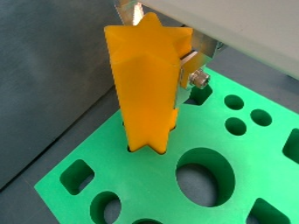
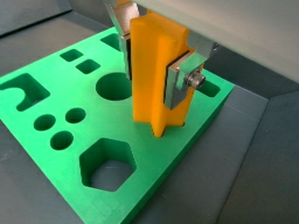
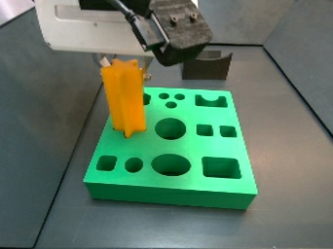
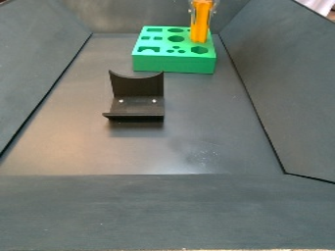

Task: Pick up the star object. Move up. Move to above the board. Insert the star object.
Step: Insert the star object.

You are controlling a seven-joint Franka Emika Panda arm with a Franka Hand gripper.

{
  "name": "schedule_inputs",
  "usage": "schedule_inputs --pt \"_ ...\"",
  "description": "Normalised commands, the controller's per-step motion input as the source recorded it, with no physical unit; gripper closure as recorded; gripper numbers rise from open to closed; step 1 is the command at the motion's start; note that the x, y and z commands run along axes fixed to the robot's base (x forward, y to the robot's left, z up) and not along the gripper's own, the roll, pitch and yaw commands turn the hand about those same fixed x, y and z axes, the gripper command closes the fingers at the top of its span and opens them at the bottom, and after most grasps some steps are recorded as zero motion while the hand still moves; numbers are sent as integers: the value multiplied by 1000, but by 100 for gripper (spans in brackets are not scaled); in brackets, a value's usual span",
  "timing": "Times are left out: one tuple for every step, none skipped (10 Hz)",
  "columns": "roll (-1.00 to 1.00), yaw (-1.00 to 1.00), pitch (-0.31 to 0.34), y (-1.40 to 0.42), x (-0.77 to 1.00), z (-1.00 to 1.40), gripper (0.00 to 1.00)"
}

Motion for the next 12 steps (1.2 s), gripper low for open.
schedule_inputs --pt "-26 0 167 91 180 -874 100" --pt "-54 0 -14 46 0 -623 100" --pt "0 17 -129 0 -46 -351 100" --pt "0 11 -70 0 0 -189 100" --pt "0 0 -10 0 0 0 100" --pt "0 0 0 0 0 -40 100" --pt "224 0 -20 -14 0 -617 100" --pt "231 0 0 -26 9 -863 100" --pt "219 -94 93 0 146 -780 100" --pt "223 -134 154 -6 226 -694 100" --pt "134 -69 120 0 183 -626 100" --pt "-40 0 0 0 9 0 100"
